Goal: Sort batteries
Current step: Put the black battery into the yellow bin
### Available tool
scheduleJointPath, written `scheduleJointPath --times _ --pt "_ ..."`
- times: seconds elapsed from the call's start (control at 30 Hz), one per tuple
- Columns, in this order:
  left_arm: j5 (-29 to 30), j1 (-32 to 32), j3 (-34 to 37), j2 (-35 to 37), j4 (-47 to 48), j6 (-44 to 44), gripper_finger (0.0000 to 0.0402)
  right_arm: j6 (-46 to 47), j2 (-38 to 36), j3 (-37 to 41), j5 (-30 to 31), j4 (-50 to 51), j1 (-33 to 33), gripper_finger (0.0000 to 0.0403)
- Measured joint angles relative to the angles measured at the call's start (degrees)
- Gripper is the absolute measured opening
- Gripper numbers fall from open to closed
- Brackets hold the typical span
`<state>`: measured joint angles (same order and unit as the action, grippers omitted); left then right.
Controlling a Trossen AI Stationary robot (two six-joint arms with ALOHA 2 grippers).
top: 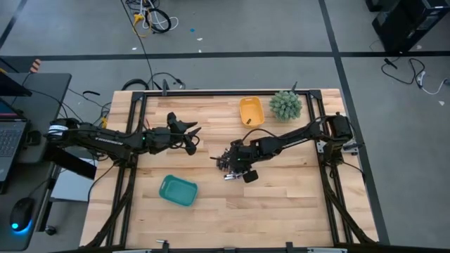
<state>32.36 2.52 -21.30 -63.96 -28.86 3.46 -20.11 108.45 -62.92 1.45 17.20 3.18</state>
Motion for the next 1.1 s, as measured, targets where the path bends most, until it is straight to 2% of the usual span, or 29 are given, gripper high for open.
scheduleJointPath --times 0.57,0.7,0.93,1.1 --pt "0.0 0.0 0.0 0.0 0.0 0.0 0.0119 0.0 1.9 0.0 -0.4 -0.2 -0.3 0.0095" --pt "0.0 0.0 0.0 0.0 0.1 0.0 0.0119 0.0 1.9 0.1 -0.7 -0.5 -0.3 0.0081" --pt "-0.3 0.0 0.0 0.0 0.5 0.2 0.0119 0.0 1.9 0.1 -0.7 -0.6 -0.3 0.0027" --pt "-2.0 0.0 0.0 0.0 0.5 1.0 0.0119 0.4 1.0 0.2 -0.6 -0.5 -0.3 0.0027"
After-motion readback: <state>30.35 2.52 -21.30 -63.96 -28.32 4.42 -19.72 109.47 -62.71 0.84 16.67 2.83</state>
